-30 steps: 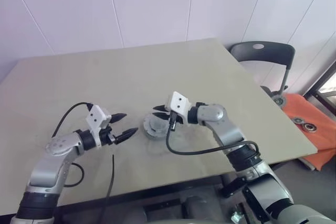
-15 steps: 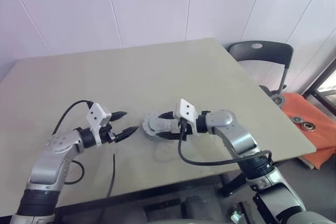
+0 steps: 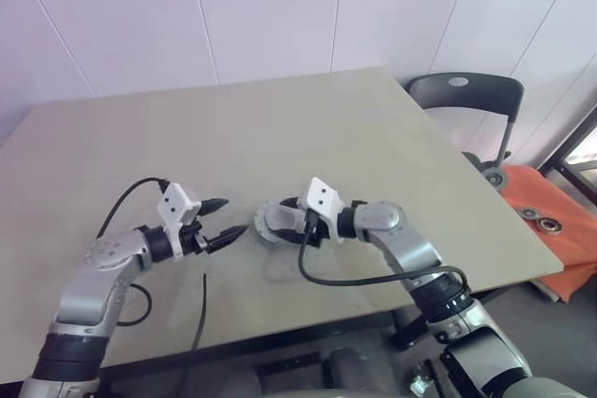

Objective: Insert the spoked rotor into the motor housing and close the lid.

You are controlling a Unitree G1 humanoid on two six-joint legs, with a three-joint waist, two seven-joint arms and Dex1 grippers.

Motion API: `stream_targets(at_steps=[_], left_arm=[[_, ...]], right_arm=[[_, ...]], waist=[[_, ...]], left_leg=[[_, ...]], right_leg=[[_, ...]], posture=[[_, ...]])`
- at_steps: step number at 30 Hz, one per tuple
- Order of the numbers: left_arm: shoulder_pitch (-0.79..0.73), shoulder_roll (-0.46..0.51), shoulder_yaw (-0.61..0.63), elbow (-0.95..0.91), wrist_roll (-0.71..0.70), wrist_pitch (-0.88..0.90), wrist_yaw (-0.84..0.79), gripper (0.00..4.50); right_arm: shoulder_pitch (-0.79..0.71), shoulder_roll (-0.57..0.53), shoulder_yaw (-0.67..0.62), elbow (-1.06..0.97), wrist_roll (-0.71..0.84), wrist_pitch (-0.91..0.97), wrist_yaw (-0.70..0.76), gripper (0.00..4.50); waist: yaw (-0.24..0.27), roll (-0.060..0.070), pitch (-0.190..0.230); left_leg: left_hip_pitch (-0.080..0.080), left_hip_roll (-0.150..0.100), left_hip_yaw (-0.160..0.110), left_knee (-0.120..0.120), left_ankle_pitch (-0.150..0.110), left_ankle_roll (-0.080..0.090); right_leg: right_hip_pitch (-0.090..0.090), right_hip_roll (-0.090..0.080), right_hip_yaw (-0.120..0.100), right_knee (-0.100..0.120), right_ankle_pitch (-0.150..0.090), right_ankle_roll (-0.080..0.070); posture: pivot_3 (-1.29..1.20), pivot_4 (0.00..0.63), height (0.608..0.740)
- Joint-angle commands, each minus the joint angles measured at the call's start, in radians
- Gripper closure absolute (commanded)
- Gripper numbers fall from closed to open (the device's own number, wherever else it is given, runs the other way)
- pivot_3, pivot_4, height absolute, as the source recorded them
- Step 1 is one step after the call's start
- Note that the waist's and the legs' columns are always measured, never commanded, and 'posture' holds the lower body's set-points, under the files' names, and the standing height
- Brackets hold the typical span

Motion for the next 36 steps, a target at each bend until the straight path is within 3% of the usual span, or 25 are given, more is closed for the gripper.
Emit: stream_targets(at_steps=[1,12,21,36], left_arm=[[-0.020,0.008,0.013,-0.007,0.002,-0.018,-0.004,0.62],[-0.033,0.010,0.009,0.004,0.005,-0.022,-0.008,0.62],[-0.039,0.004,0.004,0.014,0.006,-0.028,-0.006,0.62],[-0.040,-0.002,0.004,0.015,0.003,-0.035,0.005,0.62]], right_arm=[[-0.008,0.009,0.003,-0.004,-0.017,-0.038,-0.021,1.19],[-0.013,0.020,-0.002,0.019,-0.036,-0.078,-0.051,1.19],[-0.008,0.058,-0.002,0.163,-0.025,-0.045,-0.040,1.19],[-0.060,0.061,0.034,0.242,-0.084,-0.094,-0.015,1.19]], waist=[[0.000,0.000,0.000],[0.000,0.000,0.000],[-0.001,-0.001,-0.001],[-0.004,-0.001,-0.001]], left_leg=[[0.000,0.000,0.000,0.000,0.000,0.000],[0.000,0.000,0.000,0.000,0.000,0.000],[0.001,0.000,0.000,0.000,0.000,0.000],[0.015,0.000,0.000,-0.001,0.000,0.000]], right_leg=[[0.000,0.000,0.000,0.000,0.000,0.000],[0.000,0.000,0.000,0.000,0.000,0.001],[0.001,0.000,0.000,0.000,0.000,0.000],[0.013,0.000,0.000,0.000,-0.004,0.000]], posture=[[0.00,0.000,0.740],[0.00,0.000,0.740],[0.00,0.000,0.740],[0.00,0.000,0.740]])
